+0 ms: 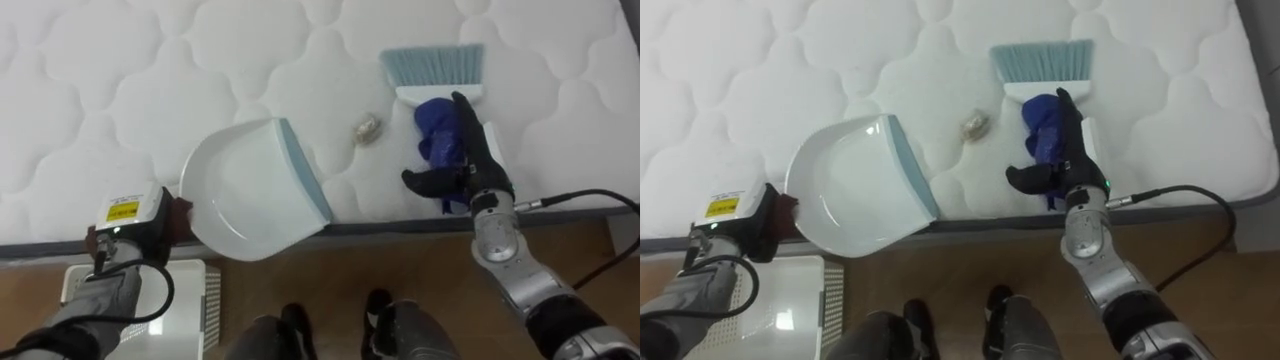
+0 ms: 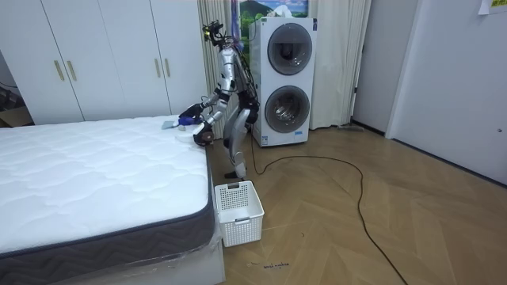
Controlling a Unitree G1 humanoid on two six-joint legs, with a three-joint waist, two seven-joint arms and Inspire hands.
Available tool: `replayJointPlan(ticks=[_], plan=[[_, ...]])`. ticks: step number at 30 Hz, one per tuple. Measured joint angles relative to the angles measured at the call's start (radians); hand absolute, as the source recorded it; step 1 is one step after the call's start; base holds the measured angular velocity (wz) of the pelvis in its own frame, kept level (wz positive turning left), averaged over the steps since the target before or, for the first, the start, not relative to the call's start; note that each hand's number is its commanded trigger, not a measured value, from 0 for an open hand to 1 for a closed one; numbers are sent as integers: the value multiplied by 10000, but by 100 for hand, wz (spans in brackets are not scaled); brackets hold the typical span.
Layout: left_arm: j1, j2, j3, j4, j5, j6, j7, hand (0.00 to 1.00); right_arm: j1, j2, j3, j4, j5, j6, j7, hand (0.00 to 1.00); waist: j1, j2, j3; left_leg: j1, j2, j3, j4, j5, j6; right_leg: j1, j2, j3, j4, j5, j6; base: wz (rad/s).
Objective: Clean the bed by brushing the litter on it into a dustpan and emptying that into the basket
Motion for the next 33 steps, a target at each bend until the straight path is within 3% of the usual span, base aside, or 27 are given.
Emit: replayJointPlan(ticks=[19, 33], plan=[[-234, 0, 37, 96, -90, -208, 28, 100, -228, -207, -26, 750, 409, 47, 9, 0, 104, -7, 9, -350, 37, -58, 126, -12, -4, -247, 11, -68, 39, -28, -10, 0], [-282, -8, 14, -10, -307, -288, -47, 100, -503, -369, -27, 1608, 360, 6, 273, 0, 208, -34, 67, -372, 52, -60, 121, -22, 9, -227, 2, -143, -19, -30, -7, 0]])
